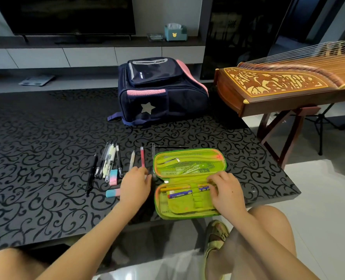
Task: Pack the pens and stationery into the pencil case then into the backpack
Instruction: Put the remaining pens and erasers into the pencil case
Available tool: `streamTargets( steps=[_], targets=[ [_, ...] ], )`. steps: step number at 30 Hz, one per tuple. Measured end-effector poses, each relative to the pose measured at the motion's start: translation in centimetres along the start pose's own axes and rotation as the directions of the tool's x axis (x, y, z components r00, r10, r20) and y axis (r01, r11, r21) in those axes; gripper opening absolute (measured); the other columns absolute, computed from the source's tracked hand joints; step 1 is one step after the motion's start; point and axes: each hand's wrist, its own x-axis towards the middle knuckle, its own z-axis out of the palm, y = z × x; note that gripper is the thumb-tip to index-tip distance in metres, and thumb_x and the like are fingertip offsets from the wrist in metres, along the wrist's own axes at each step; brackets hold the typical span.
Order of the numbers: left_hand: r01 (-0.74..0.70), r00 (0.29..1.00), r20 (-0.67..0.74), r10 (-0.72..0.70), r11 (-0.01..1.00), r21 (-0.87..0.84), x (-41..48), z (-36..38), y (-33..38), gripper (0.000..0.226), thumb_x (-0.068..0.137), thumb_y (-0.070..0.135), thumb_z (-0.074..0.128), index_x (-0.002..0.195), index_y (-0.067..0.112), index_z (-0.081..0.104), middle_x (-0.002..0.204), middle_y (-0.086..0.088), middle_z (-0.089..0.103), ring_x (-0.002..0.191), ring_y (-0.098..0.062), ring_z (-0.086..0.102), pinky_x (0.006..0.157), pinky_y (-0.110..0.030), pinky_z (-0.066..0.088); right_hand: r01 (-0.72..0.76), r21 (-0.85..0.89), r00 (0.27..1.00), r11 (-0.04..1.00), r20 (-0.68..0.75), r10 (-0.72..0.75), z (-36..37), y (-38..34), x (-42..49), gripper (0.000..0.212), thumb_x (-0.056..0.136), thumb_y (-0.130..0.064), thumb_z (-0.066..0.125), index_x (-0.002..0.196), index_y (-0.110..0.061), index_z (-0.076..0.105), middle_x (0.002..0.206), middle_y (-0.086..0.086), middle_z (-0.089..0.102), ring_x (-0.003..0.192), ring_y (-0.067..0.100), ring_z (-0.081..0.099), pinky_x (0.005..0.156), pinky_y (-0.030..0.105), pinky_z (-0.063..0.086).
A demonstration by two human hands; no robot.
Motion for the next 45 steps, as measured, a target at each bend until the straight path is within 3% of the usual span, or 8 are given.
streamTargets(
  steps=[5,9,14,17,20,24,29,45],
  targets=[
    [0.153,0.973,0.146,-0.177,0.974,0.166,2.6,0.3,-1.3,0.041,0.098,0.032,0.039,0.123,0.0,0.048,0.097,-0.018,0.064,0.084,-0.033,0.063,0.062,-0.033,0.041,0.035,0.025,0.999,0.999,-0.033,-0.035,0.4,-1.4,1.0,0.022,0.071,-0.004,0.074,0.091,-0.012,0.069,0.084,0.004,0.063,0.076,0.028,0.057,0.067,0.04,0.05],
    [0.168,0.945,0.245,-0.215,0.965,0.201,4.2,0.2,-0.8,0.039,0.096,0.024,0.045,0.125,-0.001,0.049,0.106,-0.018,0.066,0.091,-0.033,0.064,0.063,-0.032,0.041,0.051,0.02,0.998,0.999,-0.036,-0.05,0.8,-1.8,1.0,0.023,0.069,-0.003,0.075,0.088,-0.013,0.069,0.082,0.004,0.062,0.072,0.027,0.057,0.063,0.038,0.049],
    [0.195,0.917,0.31,-0.25,0.961,0.198,5.5,-1.4,-0.1,0.029,0.09,0.02,0.055,0.109,-0.001,0.06,0.059,-0.004,0.044,0.071,-0.029,0.056,0.062,-0.033,0.043,0.02,0.019,1.0,1.0,-0.006,-0.02,0.8,-1.3,0.5,0.019,0.072,-0.005,0.073,0.088,-0.013,0.069,0.083,0.003,0.063,0.075,0.028,0.057,0.065,0.039,0.049],
    [0.152,0.947,0.265,-0.182,0.98,0.13,4.7,-3.4,-0.5,0.029,0.089,0.018,0.057,0.063,0.008,0.049,0.056,-0.005,0.043,0.059,-0.025,0.046,0.057,-0.033,0.041,0.004,0.022,1.0,1.0,-0.004,-0.004,0.4,-0.5,0.2,0.019,0.072,-0.005,0.072,0.089,-0.012,0.068,0.083,0.004,0.063,0.075,0.029,0.056,0.066,0.04,0.05],
    [-0.083,0.965,0.248,0.081,0.997,-0.001,1.9,-5.4,-0.9,0.025,0.092,0.026,0.055,0.076,0.007,0.058,0.073,-0.008,0.058,0.068,-0.026,0.056,0.061,-0.033,0.043,-0.013,0.021,1.0,1.0,-0.016,0.013,0.0,0.5,-0.6,0.018,0.073,-0.003,0.071,0.089,-0.011,0.068,0.082,0.005,0.062,0.074,0.029,0.055,0.065,0.041,0.05],
    [-0.392,0.857,0.309,0.414,0.91,-0.132,-2.4,-5.7,-0.6,0.015,0.085,0.028,0.064,0.084,0.014,0.07,0.075,0.006,0.05,0.068,-0.012,0.05,0.064,-0.025,0.041,-0.035,0.0,0.999,0.999,0.011,0.035,-0.2,1.4,-1.9,0.02,0.074,-0.002,0.068,0.091,-0.013,0.069,0.087,0.004,0.064,0.075,0.029,0.055,0.067,0.04,0.049],
    [-0.375,0.865,0.326,0.38,0.923,-0.081,-4.1,-4.7,-0.4,0.014,0.088,0.025,0.061,0.092,0.016,0.071,0.085,0.0,0.056,0.076,-0.019,0.058,0.065,-0.025,0.038,-0.03,-0.015,0.999,0.999,0.009,0.031,-0.1,1.3,-2.7,0.022,0.076,-0.011,0.053,0.092,-0.013,0.068,0.088,0.005,0.064,0.074,0.028,0.055,0.066,0.038,0.048],
    [-0.415,0.846,0.347,0.406,0.908,-0.05,-3.3,-3.6,1.4,0.018,0.09,0.021,0.058,0.102,0.013,0.069,0.089,-0.001,0.054,0.088,-0.022,0.059,0.07,-0.025,0.038,-0.038,-0.035,0.999,0.999,0.004,0.038,-0.3,0.8,-2.4,0.021,0.073,-0.011,0.053,0.088,-0.011,0.069,0.084,0.006,0.065,0.071,0.03,0.058,0.061,0.041,0.051]
  ],
)
